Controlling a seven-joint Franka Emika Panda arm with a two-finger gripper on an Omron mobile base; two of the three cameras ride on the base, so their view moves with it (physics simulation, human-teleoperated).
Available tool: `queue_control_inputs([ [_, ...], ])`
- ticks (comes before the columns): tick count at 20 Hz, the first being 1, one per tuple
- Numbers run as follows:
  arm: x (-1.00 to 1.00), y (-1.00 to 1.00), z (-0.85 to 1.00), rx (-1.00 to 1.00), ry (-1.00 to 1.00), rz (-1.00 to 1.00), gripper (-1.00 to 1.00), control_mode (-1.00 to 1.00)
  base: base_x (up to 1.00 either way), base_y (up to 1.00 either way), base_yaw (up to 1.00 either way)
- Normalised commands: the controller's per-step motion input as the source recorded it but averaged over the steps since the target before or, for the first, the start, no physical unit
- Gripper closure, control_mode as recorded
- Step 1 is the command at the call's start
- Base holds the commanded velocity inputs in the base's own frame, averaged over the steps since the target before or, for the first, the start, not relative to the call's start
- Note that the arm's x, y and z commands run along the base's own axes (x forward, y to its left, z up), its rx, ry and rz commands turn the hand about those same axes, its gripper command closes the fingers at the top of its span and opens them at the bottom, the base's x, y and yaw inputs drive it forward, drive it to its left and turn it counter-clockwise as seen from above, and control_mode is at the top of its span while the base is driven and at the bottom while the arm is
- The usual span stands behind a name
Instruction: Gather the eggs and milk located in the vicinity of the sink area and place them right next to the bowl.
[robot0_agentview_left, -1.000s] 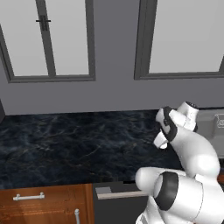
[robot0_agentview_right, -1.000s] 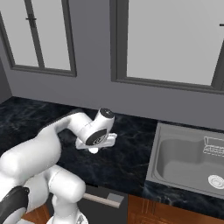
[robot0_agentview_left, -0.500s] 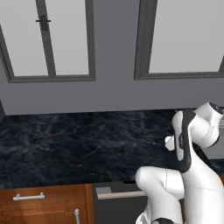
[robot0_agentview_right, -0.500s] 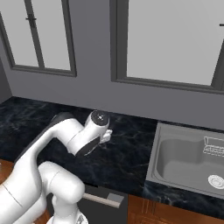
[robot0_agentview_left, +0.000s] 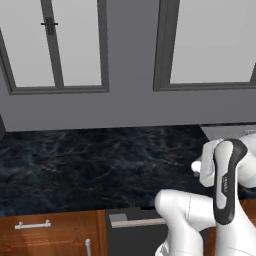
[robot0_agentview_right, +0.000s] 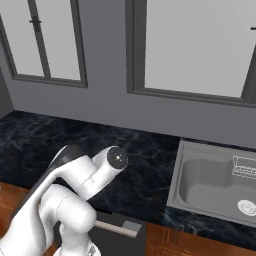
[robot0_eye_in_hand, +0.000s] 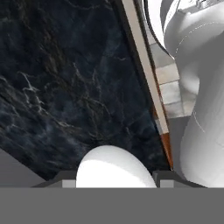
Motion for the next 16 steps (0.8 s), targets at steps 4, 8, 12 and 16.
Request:
queue_control_inputs([
  [4,0.0,0.0,0.09,0.0,-0.1,0.37,1.0,-1.0,0.0,0.0,0.0],
  [8,0.0,0.0,0.02,0.0,-0.02,0.32,1.0,-1.0,0.0,0.0,0.0],
  [12,0.03,0.0,0.0,0.0,0.0,0.09,1.0,1.0,0.0,0.0,0.0],
  [16,0.0,0.0,0.0,0.0,0.0,0.0,1.0,1.0,-0.13,0.0,0.0],
])
